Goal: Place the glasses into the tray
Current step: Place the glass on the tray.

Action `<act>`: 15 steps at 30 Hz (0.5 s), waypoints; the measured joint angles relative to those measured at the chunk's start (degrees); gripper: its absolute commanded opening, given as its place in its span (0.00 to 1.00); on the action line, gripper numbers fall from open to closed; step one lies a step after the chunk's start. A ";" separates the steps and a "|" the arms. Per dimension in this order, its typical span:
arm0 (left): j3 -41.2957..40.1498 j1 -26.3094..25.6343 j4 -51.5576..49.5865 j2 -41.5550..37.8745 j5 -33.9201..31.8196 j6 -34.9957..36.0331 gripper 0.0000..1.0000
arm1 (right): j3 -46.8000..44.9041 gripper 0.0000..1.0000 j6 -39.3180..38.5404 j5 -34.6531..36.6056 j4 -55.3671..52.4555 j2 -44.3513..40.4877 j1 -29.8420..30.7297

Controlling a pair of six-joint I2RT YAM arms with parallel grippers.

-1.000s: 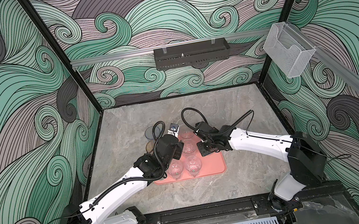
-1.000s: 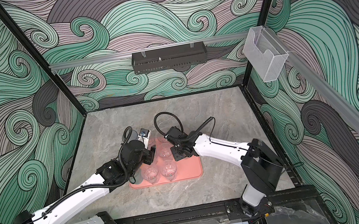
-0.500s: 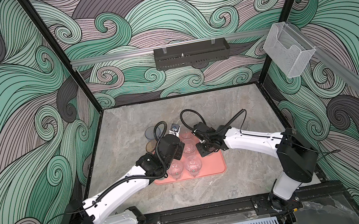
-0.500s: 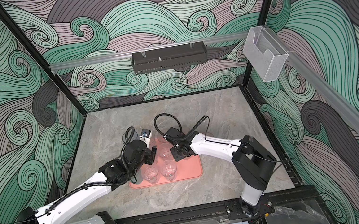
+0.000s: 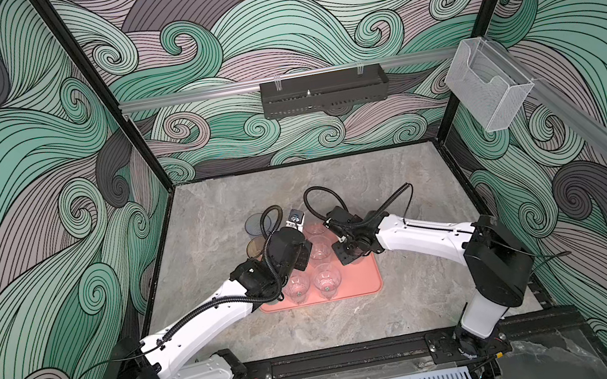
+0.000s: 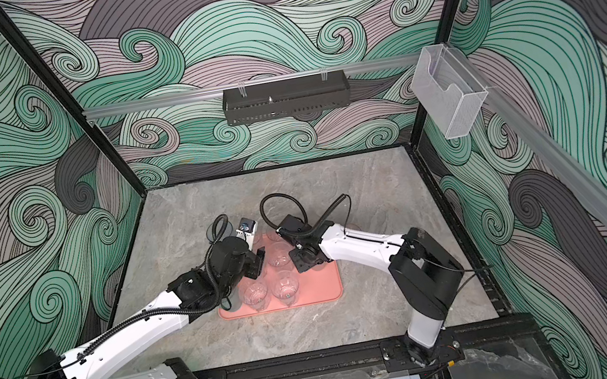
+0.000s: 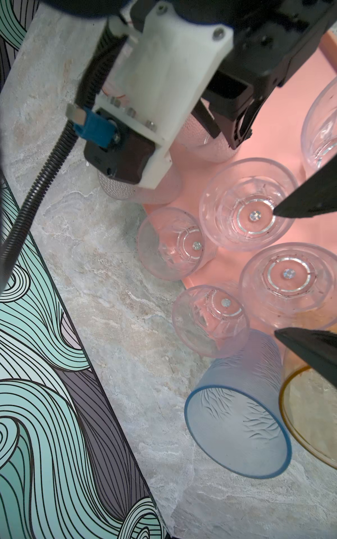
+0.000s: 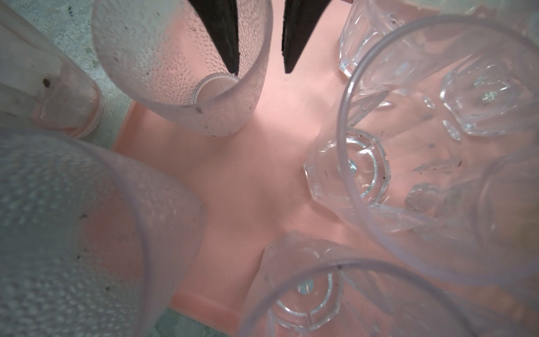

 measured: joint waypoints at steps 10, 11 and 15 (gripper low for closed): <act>0.55 0.00 -0.83 0.33 0.31 1.09 0.64 | -0.28 0.41 2.54 0.37 -3.48 -14.78 -0.98; 0.98 0.00 -1.14 0.79 0.70 1.62 0.64 | -0.79 0.43 3.06 0.59 -3.50 -17.33 -1.99; 2.71 0.00 -1.16 3.30 4.20 4.15 0.68 | -3.56 0.48 3.91 1.29 -3.85 -23.96 -9.31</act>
